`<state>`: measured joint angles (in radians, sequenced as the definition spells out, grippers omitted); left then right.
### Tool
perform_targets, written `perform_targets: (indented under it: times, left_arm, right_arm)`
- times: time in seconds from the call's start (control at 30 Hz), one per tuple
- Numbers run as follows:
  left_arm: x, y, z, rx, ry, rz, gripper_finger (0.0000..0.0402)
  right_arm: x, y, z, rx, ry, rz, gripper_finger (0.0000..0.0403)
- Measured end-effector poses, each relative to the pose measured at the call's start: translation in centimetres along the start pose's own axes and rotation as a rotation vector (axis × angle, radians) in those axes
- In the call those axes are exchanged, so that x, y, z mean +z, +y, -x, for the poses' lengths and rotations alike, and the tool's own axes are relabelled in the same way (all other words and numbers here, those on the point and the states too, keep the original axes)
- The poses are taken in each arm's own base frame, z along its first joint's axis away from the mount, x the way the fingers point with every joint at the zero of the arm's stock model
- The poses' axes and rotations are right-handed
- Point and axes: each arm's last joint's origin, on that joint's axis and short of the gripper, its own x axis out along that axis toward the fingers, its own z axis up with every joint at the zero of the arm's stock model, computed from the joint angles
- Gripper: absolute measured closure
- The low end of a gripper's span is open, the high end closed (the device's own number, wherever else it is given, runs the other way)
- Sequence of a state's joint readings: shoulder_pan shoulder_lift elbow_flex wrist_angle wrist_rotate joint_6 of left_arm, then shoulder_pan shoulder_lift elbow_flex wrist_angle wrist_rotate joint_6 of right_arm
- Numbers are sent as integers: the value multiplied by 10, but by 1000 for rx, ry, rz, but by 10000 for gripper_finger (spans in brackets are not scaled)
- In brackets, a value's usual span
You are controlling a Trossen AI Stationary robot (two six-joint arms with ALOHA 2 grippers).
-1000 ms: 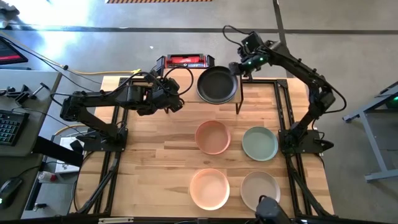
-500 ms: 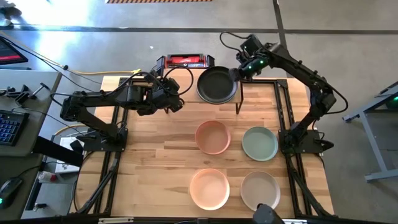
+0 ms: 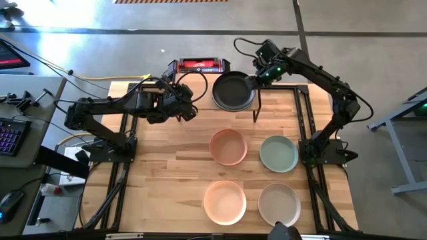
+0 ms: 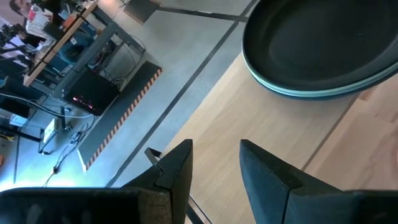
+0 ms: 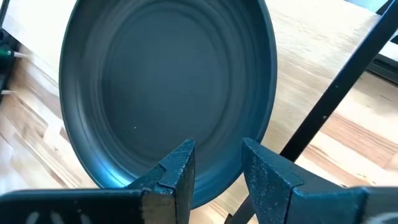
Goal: Place and stack plates onto a shelf
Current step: Stack the black plate on the top of the green plate on the shelf, then put the green plate on the shelf
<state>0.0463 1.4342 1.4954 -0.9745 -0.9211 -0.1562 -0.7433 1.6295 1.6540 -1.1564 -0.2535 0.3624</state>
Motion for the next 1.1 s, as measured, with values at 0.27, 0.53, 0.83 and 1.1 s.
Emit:
perform_targets:
  times: [0.27,0.53,0.83,1.1]
  left_arm:
    - [0,0,0,0,0,1,280]
    - [0,0,0,-6,1,0,280]
    - [0,0,0,-6,2,-1,280]
    - [-2,0,0,-4,17,-20,280]
  right_arm:
    - [0,2,-1,-11,-10,2,279]
    - [2,-1,-1,-85,-49,-30,279]
    - [5,-3,0,-150,-97,-49,279]
    - [8,-6,1,-148,-112,-55,279]
